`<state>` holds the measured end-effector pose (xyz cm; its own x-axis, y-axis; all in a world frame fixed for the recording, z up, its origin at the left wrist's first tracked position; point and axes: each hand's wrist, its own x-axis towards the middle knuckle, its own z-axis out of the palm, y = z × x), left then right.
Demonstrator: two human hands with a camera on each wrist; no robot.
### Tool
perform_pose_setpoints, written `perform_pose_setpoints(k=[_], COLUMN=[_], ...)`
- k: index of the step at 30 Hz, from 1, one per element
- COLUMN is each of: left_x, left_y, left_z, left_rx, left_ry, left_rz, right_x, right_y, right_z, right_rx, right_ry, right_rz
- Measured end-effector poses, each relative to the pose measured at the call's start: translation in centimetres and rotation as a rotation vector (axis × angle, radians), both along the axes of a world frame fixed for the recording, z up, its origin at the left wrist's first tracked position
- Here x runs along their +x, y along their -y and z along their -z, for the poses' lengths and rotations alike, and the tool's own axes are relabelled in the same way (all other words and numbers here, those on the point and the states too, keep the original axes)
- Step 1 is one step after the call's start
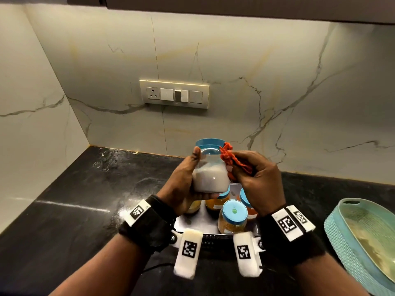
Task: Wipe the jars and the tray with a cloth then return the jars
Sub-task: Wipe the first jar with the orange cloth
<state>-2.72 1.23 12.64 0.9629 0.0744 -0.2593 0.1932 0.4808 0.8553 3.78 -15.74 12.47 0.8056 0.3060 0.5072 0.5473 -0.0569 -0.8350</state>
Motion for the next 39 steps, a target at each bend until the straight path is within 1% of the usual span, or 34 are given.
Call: perform_pose_setpoints(k=[2, 4, 8, 10, 14, 17, 18, 20, 22, 24, 27, 30, 34, 37, 39], left_x=[-0.1, -0.3, 0.0, 0.3, 1.0, 1.2, 1.2, 1.1, 1.0, 0.9, 0.9, 1.0, 1.3, 1.4, 1.3], left_y=[0.1, 0.3, 0.6, 0.6, 0.4, 0.1, 0.1, 0.2, 0.3, 0.3, 0.6, 1.1, 1.3, 1.3, 1.3], left_z=[0.3, 0.5, 0.6, 0.3, 0.1, 0.0, 0.0, -0.1, -0.2, -0.3, -0.8, -0.9, -0.4, -0.4, -0.4], left_rx=[0.051, 0.076, 0.029, 0.020, 0.026, 0.070, 0.082, 0.097, 0.112, 0.135, 0.140, 0.121, 0.068, -0.001, -0.011], left_ry=[0.020, 0.060, 0.108, 0.107, 0.113, 0.073, 0.060, 0.039, 0.034, 0.036, 0.043, 0.052, 0.066, 0.089, 0.106], left_rz=[0.000, -0.012, -0.012, -0.022, -0.019, -0.003, 0.005, 0.032, 0.050, 0.064, 0.072, 0.066, 0.045, 0.051, 0.040], right_x=[-0.6, -1.0, -1.1, -1.3, -2.0, -1.3, -0.9, 0.0, 0.8, 1.0, 0.4, -0.4, -2.4, -3.7, -3.6], right_y=[-0.2, -0.4, -0.9, -1.1, -0.7, 0.2, 0.5, 1.2, 1.7, 2.0, 2.0, 1.6, 1.3, 1.7, 2.1], right_z=[-0.2, -0.4, -0.5, -0.7, -0.9, -1.0, -1.2, -1.7, -2.1, -2.2, -2.5, -2.7, -2.2, -1.9, -1.9], right_rx=[-0.022, -0.062, -0.169, -0.240, -0.394, -0.510, -0.530, -0.542, -0.574, -0.542, -0.427, -0.397, -0.472, -0.531, -0.543], right_ry=[0.008, 0.056, 0.286, 0.350, 0.342, 0.430, 0.435, 0.440, 0.513, 0.533, 0.522, 0.541, 0.564, 0.677, 0.749], right_rz=[0.003, 0.012, 0.150, 0.192, 0.118, 0.054, 0.043, 0.019, -0.009, -0.033, 0.031, 0.106, 0.096, 0.030, 0.003])
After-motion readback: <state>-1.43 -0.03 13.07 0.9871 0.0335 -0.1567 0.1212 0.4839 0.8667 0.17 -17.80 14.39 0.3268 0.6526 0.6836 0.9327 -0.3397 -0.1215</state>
